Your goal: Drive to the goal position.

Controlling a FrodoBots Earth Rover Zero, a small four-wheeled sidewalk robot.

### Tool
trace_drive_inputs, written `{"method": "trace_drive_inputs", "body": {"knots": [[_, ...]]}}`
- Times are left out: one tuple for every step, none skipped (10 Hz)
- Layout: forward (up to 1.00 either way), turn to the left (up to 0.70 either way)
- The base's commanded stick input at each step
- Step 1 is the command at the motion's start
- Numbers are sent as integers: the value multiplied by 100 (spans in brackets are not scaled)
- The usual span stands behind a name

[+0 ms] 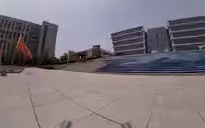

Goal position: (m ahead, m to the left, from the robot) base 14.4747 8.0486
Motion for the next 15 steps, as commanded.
{"method": "trace_drive_inputs", "body": {"knots": [[100, -1], [100, -1], [100, -1], [100, -1], [100, -1], [100, -1], [100, 6], [100, 27], [100, 3], [100, 0], [100, -1], [100, -1], [100, -1], [100, -1], [100, -1]]}}
